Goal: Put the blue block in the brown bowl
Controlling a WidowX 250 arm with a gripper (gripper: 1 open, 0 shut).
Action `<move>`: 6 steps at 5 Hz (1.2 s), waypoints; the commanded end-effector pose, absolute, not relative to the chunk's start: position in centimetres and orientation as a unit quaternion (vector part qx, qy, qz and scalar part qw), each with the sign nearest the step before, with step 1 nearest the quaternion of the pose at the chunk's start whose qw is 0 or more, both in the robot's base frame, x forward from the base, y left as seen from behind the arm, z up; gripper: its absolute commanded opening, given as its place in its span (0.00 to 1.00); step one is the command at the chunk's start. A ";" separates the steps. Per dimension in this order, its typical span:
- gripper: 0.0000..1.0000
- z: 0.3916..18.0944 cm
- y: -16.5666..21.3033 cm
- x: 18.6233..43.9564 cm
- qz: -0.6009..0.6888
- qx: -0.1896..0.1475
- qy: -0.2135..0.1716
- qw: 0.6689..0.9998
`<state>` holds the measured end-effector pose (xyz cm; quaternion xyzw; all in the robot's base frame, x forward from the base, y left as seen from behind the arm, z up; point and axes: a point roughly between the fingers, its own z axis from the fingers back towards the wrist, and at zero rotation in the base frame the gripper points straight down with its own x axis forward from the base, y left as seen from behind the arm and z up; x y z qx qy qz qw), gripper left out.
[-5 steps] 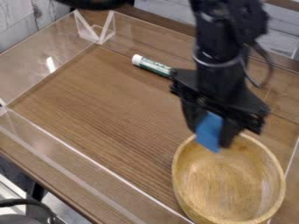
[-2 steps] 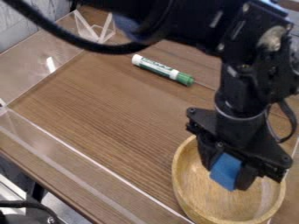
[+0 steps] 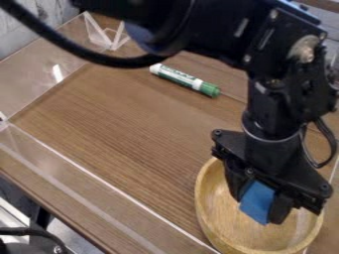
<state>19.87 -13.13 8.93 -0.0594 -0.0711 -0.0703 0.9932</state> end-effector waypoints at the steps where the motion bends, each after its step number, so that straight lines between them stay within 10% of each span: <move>1: 0.00 10.0 -13.2 20.3 -0.065 -0.075 -0.085 0.991; 6: 0.00 10.0 -12.4 20.4 -0.063 -0.087 -0.068 0.992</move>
